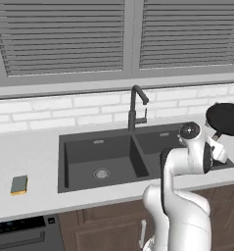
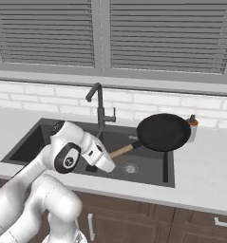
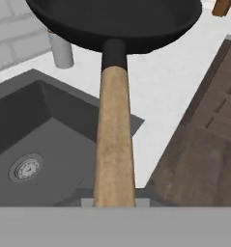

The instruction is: Pick the pan and sponge and place them into the sink. Then turn on the water.

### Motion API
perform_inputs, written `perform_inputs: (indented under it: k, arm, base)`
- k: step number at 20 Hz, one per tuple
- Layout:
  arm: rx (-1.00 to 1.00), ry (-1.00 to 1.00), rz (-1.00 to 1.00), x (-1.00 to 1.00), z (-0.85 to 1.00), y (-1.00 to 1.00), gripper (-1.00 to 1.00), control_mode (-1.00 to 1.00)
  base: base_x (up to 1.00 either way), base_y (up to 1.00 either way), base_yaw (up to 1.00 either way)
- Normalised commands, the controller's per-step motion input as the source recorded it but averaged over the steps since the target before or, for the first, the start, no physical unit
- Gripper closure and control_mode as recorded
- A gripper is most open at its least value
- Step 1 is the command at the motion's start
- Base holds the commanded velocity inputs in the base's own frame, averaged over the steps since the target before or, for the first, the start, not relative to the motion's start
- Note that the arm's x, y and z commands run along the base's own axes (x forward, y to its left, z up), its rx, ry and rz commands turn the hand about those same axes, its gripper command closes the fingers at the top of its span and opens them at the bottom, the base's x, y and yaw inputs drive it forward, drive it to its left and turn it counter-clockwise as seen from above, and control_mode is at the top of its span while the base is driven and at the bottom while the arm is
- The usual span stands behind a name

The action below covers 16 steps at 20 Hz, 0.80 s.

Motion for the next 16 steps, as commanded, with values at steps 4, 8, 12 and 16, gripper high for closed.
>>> perform_inputs:
  k: [4, 8, 12, 16]
  arm:
    - [0.03, 0.62, -0.1, 0.14, 0.41, 0.54, 1.0, -1.0]
    - [0.07, 0.56, -0.02, 0.34, 0.25, 0.15, 1.0, -1.0]
    - [0.16, 0.48, 0.0, 0.47, 0.18, -0.01, 1.0, -1.0]
    - [0.28, 0.38, 0.0, 0.5, 0.03, -0.17, 1.0, -1.0]
  base:
    - [0.0, 0.0, 0.0]
    - [0.0, 0.0, 0.0]
    - [0.0, 0.0, 0.0]
    - [0.0, 0.0, 0.0]
